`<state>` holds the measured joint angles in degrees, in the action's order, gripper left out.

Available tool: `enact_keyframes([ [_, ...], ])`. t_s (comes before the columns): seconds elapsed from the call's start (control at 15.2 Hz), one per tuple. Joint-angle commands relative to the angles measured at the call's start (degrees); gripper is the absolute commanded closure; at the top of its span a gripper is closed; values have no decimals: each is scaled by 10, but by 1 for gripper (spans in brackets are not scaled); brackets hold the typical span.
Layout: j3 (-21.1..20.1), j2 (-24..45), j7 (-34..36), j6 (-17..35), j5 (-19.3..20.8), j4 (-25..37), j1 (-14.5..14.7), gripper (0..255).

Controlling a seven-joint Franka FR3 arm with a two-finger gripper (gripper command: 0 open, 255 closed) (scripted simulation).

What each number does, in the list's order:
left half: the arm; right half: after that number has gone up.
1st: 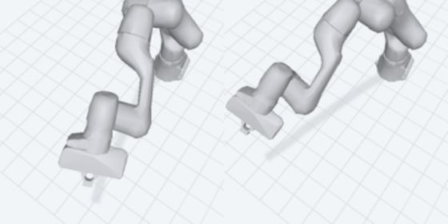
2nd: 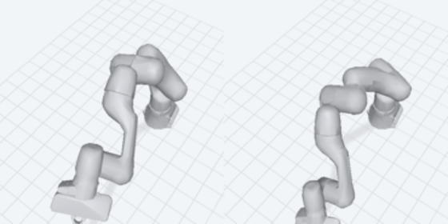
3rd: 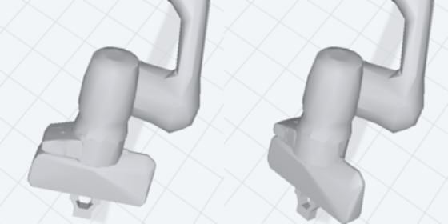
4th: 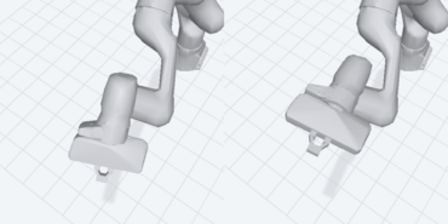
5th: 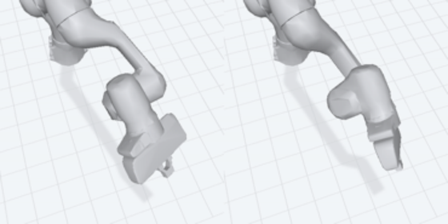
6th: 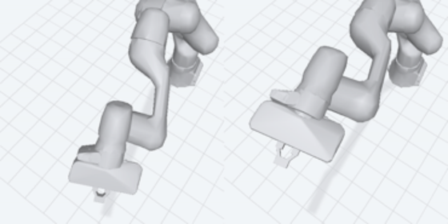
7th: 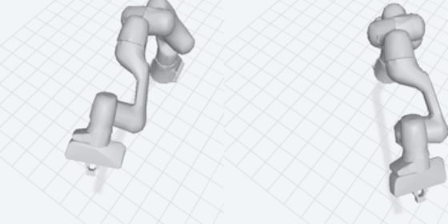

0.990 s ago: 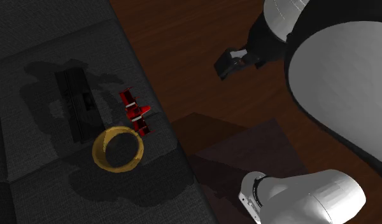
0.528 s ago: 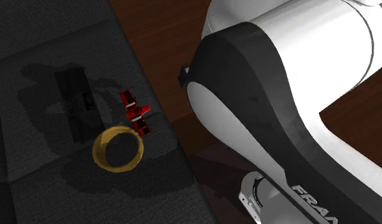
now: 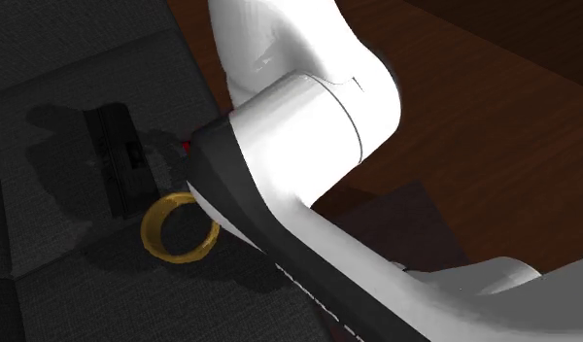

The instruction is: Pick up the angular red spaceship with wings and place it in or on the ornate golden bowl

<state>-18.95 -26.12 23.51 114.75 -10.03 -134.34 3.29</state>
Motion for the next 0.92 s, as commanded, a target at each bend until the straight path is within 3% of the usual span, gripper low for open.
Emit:
enact_keyframes([
  [0.0, -21, 35, 28, 18, 2, 12, 0, 0],
  [0.4, -81, 158, 121, 71, 34, 60, 0, 0],
  [0.86, -121, 324, 246, 108, 118, 149, 21, 0],
])
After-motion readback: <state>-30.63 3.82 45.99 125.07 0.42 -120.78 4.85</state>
